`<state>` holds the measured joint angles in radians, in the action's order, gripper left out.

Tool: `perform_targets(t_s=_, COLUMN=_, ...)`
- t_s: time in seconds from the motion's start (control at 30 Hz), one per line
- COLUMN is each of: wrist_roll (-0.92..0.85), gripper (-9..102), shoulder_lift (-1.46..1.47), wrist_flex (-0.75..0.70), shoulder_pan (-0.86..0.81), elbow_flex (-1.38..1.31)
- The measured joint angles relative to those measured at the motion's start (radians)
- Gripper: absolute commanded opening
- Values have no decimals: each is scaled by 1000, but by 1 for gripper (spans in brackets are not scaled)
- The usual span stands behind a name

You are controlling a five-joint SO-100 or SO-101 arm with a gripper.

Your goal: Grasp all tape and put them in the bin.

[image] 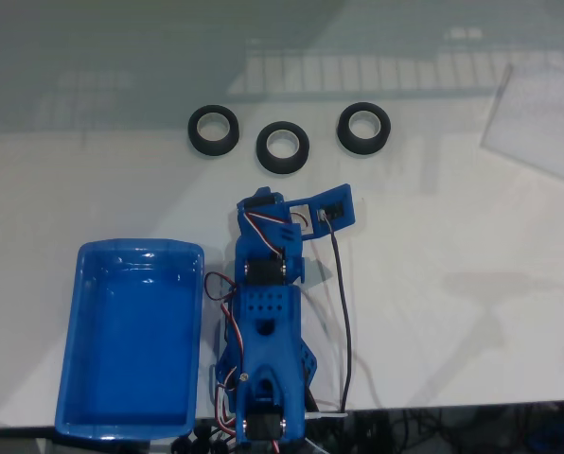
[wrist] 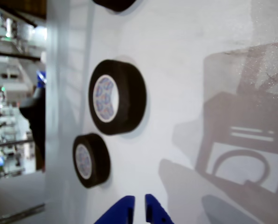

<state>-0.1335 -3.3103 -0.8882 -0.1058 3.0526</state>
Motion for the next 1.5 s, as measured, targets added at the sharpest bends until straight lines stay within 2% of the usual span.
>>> perform_targets(t_s=0.83, wrist_roll=3, gripper=0, shoulder_lift=0, wrist_flex=0, shoulder_pan=-2, elbow_flex=0)
perform_targets(t_s=0.9, wrist_roll=3, gripper=3, shoulder_lift=0, wrist_flex=0, shoulder_pan=-3, elbow_flex=0)
perform_targets(t_s=1.13, wrist_roll=20, gripper=23, shoulder_lift=0, wrist_flex=-3, shoulder_pan=-3, elbow_flex=0)
perform_targets(t_s=1.5, wrist_roll=51, gripper=26, shoulder_lift=21, wrist_flex=-2, shoulder_pan=-6, elbow_flex=-2)
